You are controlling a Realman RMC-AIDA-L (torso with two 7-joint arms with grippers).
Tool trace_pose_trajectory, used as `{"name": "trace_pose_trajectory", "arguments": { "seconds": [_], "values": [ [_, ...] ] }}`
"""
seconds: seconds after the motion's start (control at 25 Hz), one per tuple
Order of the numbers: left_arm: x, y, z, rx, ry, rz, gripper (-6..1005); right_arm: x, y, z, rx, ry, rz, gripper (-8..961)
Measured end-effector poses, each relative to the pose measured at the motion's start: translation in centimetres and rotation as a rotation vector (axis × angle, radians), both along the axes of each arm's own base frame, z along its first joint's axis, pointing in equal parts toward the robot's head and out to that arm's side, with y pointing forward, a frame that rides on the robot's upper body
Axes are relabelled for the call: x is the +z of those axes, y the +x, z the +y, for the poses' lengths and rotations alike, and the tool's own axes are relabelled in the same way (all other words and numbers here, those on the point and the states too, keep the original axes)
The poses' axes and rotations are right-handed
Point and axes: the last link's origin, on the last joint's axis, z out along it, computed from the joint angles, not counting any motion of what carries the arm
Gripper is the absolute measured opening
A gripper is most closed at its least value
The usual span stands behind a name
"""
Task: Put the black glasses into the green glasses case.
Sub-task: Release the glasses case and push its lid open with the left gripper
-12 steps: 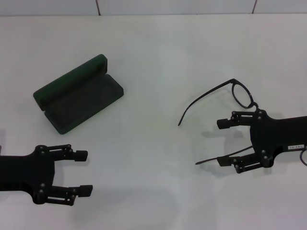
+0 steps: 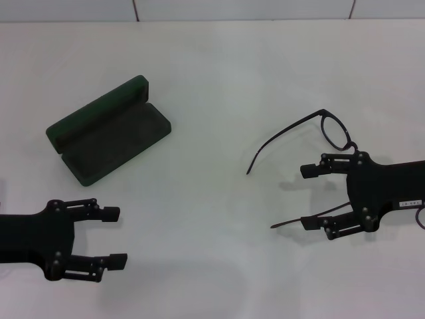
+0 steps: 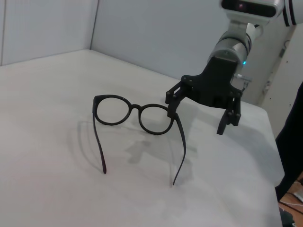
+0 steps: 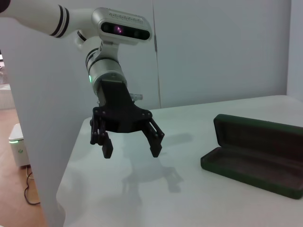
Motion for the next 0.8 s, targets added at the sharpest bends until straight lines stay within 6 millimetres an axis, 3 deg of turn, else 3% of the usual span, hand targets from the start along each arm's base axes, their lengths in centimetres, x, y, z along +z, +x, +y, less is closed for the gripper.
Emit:
{"name": "trace_pose_trajectory", "arguments": {
  "seconds": [0.2,0.44,0.6,0.64,0.68,0.8],
  "values": [
    [0.4,0.4,0.9,0.094,-0.026,-0.018,853,0.0,0.0,0.0,-0.001,-0.001,0.002,868],
    [2.9,2.2,4.2,0.303,-0.038,-0.052,851,-0.1,-0.1,-0.1,-0.001,-0.006,0.002,869],
    [4.8,4.1,6.5,0.33,-0.018,0.023,849,-0.2,-0.2,-0.1,-0.004,-0.015,0.004,869],
    [5.7,5.3,8.2,0.338,0.009,0.106,849,-0.2,-0.2,-0.2,-0.003,-0.018,0.007,869],
    [5.7,5.3,8.2,0.338,0.009,0.106,848,-0.1,-0.2,-0.2,-0.002,-0.019,0.008,869],
    [6.5,7.1,10.6,0.353,0.042,0.239,847,-0.1,-0.3,-0.2,-0.001,-0.023,0.011,869]
  ]
}}
